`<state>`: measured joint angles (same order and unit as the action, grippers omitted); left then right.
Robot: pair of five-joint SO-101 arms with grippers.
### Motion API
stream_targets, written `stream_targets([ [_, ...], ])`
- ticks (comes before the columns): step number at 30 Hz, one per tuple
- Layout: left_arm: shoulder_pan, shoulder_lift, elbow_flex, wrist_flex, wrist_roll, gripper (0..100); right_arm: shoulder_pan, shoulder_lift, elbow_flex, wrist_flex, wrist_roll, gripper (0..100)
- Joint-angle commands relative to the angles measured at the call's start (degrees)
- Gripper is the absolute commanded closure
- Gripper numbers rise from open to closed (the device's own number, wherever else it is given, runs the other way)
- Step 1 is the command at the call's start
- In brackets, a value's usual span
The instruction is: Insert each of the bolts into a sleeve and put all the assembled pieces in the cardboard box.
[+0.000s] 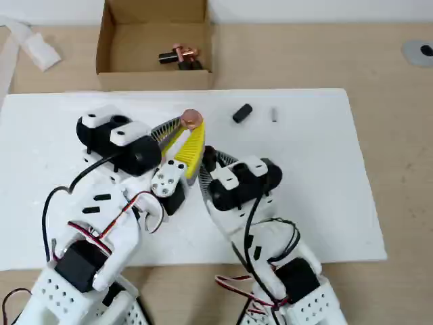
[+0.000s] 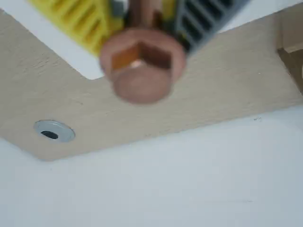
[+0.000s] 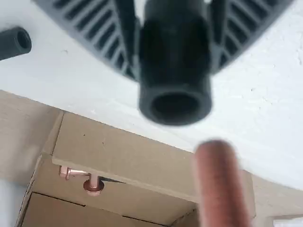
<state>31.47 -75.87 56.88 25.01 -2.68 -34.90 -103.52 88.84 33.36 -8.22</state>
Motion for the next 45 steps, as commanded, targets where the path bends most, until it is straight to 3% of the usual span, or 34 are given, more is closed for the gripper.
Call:
stream_targets([
  [1, -0.88, -0.04, -0.35, -2.46, 0.97, 99, -0.75, -7.08, -0.57, -1.58, -0.53, 98.8],
  [25, -0.88, -0.04, 3.87, -8.09, 1.14, 99, -0.84, -7.08, -0.75, -1.67, -0.53, 98.8],
  [45, 1.41, 0.04, 7.47, -8.18, 0.62, 99, -0.84, -7.08, -0.75, -1.76, -0.62, 98.8],
])
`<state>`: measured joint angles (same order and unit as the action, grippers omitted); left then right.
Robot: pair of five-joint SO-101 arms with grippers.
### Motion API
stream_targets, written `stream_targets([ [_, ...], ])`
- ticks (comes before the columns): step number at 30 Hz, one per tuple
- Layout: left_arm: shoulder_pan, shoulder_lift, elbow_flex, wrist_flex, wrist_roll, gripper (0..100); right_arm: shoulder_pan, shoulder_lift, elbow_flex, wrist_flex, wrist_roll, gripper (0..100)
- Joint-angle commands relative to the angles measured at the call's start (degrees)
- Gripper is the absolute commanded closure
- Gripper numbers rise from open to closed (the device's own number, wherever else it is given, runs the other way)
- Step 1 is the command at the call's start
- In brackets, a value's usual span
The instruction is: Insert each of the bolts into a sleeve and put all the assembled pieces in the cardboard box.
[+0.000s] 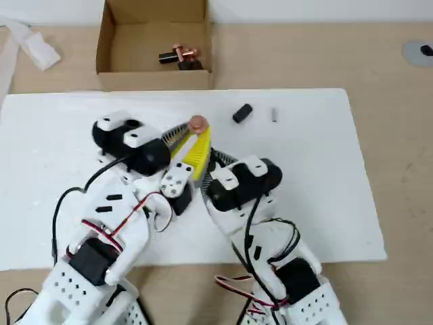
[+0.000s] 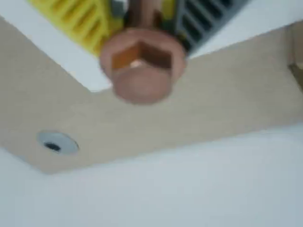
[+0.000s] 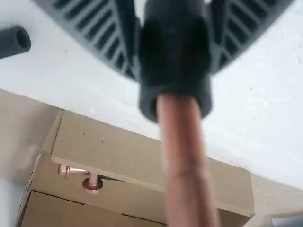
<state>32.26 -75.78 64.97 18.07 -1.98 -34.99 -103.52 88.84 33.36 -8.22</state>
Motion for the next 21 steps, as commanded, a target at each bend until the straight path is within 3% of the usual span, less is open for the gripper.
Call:
stream_targets([
  [1, 0.53, -0.04, -0.7, -1.23, -0.09, 99, -0.75, -7.08, -0.75, -1.76, -0.62, 98.8],
  [11, 1.05, -0.04, -0.44, -0.79, -0.18, 99, -0.75, -7.08, -0.75, -1.76, -0.62, 98.8],
  [16, 2.99, -0.04, 0.18, -0.7, -4.66, 99, -0.75, -7.08, -0.75, -1.76, -0.62, 98.8],
  [21, 2.64, -0.04, 0.18, -0.7, -4.48, 94, -0.75, -7.08, -0.75, -1.76, -0.62, 98.8],
])
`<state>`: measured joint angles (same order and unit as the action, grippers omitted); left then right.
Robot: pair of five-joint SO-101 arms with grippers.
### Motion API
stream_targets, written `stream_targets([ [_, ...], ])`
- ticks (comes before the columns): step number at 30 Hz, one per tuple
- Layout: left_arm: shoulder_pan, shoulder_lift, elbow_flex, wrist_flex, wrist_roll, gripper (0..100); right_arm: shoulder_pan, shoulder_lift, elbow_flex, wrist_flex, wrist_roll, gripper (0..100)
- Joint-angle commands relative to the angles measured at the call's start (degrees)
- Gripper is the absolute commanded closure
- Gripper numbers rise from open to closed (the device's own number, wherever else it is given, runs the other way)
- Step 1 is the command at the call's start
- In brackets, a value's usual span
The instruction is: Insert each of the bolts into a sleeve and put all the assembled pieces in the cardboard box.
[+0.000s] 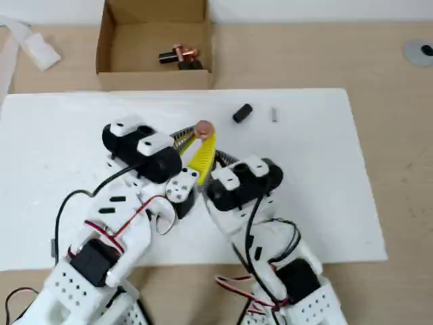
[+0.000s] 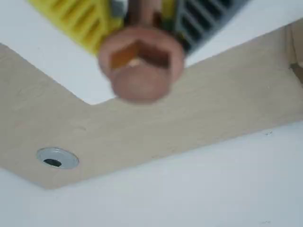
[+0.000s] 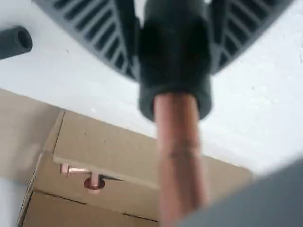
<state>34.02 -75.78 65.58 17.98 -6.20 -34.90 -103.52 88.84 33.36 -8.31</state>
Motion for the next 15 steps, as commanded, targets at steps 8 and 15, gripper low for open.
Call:
stream_targets([
  [8, -2.2, -0.04, -0.97, -0.44, 3.16, 91, -0.84, -7.08, -0.66, -1.67, -0.35, 98.8],
  [15, -3.6, -0.04, -6.33, 8.53, 5.98, 90, -0.84, -7.08, -0.57, -1.67, -0.26, 98.8],
])
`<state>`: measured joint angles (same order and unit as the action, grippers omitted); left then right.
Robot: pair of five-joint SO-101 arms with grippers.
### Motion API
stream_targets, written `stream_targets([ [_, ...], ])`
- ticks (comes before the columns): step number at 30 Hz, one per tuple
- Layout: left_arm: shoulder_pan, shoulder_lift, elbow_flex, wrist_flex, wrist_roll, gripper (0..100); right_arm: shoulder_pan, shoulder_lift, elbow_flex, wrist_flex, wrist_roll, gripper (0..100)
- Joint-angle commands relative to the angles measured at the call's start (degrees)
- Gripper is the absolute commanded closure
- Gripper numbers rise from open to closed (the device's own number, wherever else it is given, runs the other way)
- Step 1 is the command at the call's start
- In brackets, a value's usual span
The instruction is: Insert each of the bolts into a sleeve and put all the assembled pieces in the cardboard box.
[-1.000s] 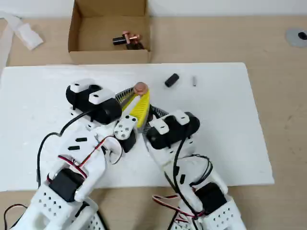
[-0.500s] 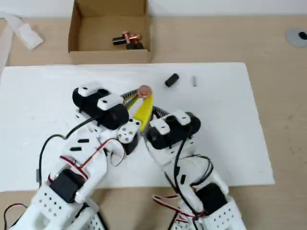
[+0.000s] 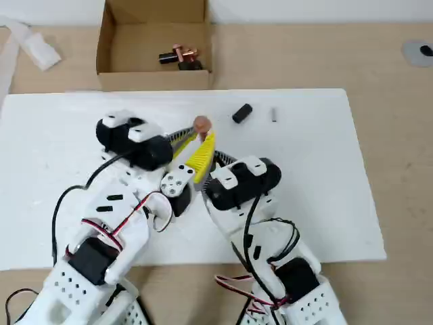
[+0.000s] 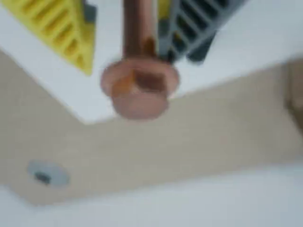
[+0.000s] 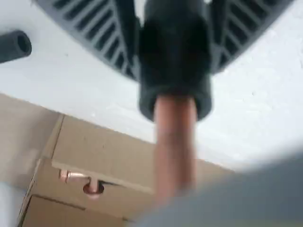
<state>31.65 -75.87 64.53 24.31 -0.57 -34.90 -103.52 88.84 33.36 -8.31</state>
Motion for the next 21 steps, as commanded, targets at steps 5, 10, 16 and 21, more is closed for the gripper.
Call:
stream_targets([
  [5, -2.64, 0.04, -9.14, 6.24, 0.62, 90, -0.84, -7.08, -0.48, -1.67, -0.44, 98.8],
  [10, -2.46, 0.04, -14.86, 15.47, 1.93, 90, -0.75, -7.08, -0.4, -1.67, -0.44, 98.8],
  [16, -2.37, 0.04, -21.36, 25.32, 5.45, 90, -0.66, -7.08, -0.57, -1.49, -0.53, 98.8],
  [21, -2.55, -0.04, -22.15, 26.9, 5.45, 90, -0.66, -7.08, -0.66, -1.32, -0.53, 98.8],
])
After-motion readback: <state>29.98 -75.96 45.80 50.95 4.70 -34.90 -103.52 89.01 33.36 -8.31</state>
